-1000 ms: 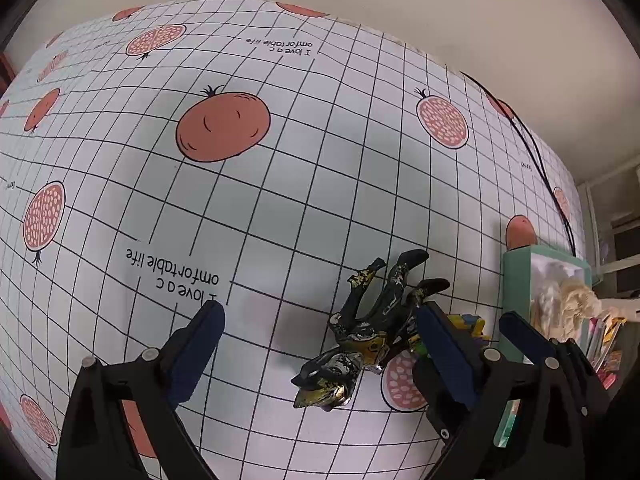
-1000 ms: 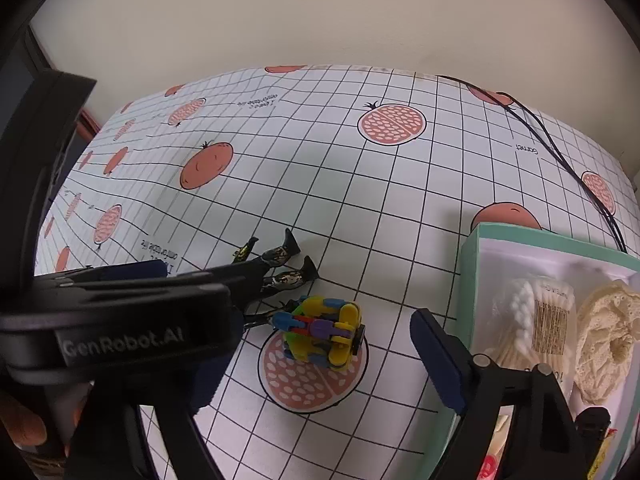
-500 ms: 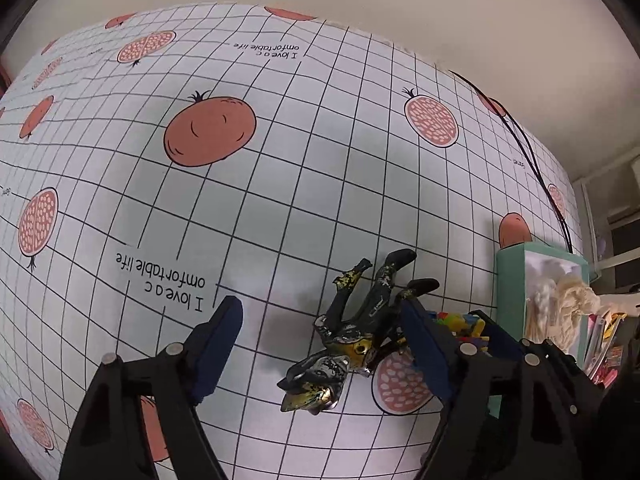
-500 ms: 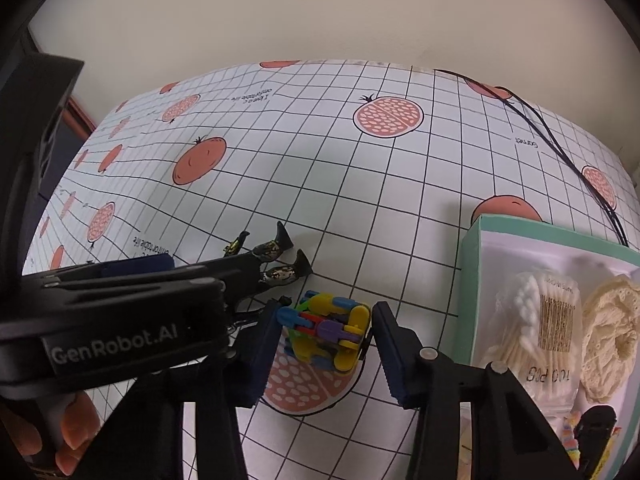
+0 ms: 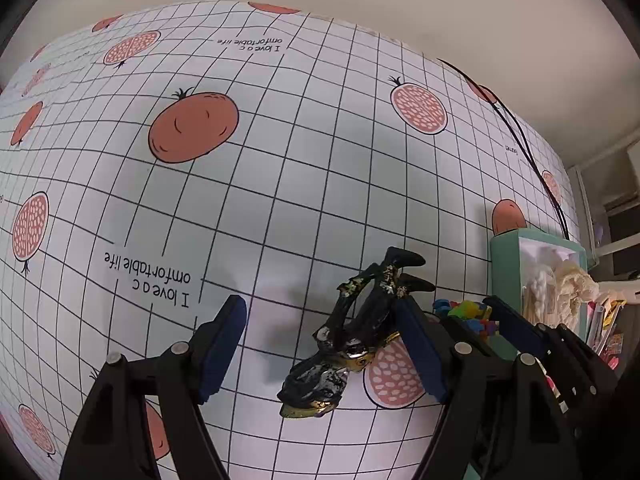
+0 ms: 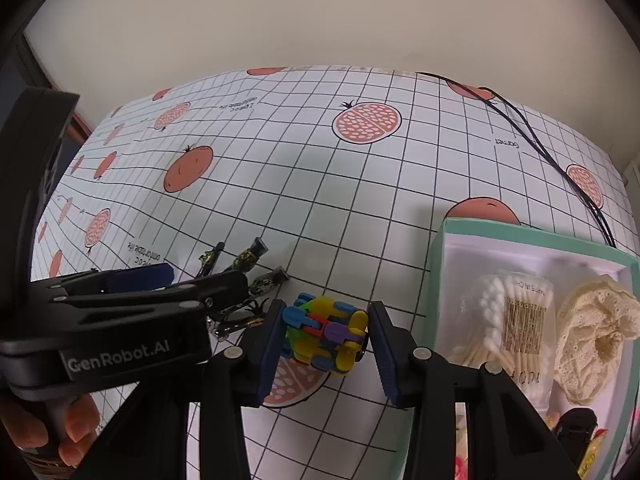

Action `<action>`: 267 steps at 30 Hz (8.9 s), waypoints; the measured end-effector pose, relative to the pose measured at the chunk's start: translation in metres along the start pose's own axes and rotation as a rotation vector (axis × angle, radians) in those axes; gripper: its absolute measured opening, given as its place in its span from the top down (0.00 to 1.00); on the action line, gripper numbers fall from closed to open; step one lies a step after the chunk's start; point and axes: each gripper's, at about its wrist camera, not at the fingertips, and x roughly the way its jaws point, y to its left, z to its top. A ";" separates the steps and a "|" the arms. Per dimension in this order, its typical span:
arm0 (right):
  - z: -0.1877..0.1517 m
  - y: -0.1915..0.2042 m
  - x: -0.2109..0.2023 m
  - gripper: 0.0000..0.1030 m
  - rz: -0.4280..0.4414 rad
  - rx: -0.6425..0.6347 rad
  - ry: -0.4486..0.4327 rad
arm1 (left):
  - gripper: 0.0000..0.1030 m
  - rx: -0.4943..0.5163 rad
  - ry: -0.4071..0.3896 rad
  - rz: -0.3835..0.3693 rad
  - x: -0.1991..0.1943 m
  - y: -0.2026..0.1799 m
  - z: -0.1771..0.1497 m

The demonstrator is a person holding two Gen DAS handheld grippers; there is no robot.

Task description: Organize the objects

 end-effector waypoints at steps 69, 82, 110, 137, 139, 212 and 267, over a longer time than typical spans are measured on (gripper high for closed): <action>-0.012 -0.018 -0.107 0.58 -0.023 0.014 -0.104 | 0.96 0.084 -0.263 -0.109 -0.109 -0.046 -0.014; -0.054 -0.065 -0.157 0.58 -0.098 0.100 -0.103 | 0.96 0.176 -0.266 -0.083 -0.142 -0.091 -0.059; -0.127 -0.134 -0.159 0.58 -0.190 0.216 0.003 | 0.96 0.452 -0.069 -0.125 -0.089 -0.203 -0.172; -0.133 -0.131 -0.134 0.57 -0.201 0.195 0.090 | 0.95 0.482 0.008 -0.046 -0.053 -0.218 -0.189; -0.133 -0.130 -0.132 0.57 -0.199 0.189 0.098 | 0.95 0.482 0.011 -0.041 -0.051 -0.218 -0.189; -0.137 -0.118 -0.122 0.16 -0.204 0.198 0.066 | 0.23 0.087 -0.007 0.130 -0.041 -0.125 -0.142; -0.193 -0.057 -0.153 0.00 -0.229 0.222 -0.056 | 0.05 0.064 -0.225 0.089 -0.118 -0.068 -0.213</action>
